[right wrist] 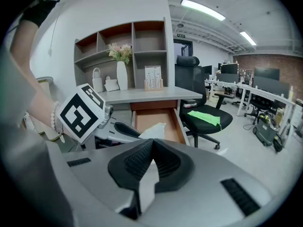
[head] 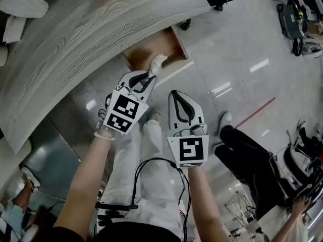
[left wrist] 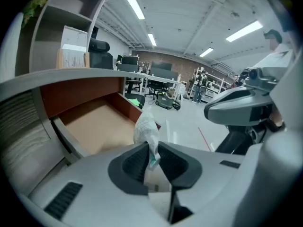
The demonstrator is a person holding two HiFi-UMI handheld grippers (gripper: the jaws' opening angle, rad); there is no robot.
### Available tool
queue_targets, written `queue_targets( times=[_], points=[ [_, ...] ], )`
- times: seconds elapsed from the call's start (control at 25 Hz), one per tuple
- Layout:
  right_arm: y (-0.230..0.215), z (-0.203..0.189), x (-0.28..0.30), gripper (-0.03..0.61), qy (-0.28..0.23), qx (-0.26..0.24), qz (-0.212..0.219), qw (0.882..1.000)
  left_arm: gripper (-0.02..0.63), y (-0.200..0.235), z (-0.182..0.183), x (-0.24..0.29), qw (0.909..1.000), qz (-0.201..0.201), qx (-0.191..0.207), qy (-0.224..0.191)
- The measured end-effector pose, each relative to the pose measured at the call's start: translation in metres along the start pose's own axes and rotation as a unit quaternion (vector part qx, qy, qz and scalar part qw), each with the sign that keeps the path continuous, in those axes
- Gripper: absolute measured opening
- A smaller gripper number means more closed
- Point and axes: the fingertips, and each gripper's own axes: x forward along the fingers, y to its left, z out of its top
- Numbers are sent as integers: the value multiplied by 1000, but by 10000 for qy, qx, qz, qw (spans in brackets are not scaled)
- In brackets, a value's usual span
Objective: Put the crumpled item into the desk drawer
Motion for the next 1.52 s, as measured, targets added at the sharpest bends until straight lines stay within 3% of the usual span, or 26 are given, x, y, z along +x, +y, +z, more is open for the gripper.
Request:
queue_targets(
  times=[0.48, 0.8, 1.08, 1.16, 1.32, 1.52],
  points=[
    [3, -10, 2, 5, 114, 40, 28, 9999, 89, 24, -20, 8, 9973, 614, -69, 390],
    [7, -5, 4, 5, 101, 27, 78, 9999, 191, 18, -20, 4, 9973, 589, -67, 433],
    [8, -5, -1, 5, 38, 59, 11, 10000, 196, 13, -11, -13, 9983, 528, -131, 222],
    [8, -2, -3, 5, 26, 46, 2, 10000, 180, 12, -7, -21, 9983, 542, -164, 119],
    [9, 8, -10, 5, -13, 6, -11, 10000, 57, 7, 0, -40, 9982, 508, -311, -57],
    [9, 27, -24, 5, -117, -28, -73, 9999, 11, -6, 14, -65, 9988, 302, -351, -163]
  ],
)
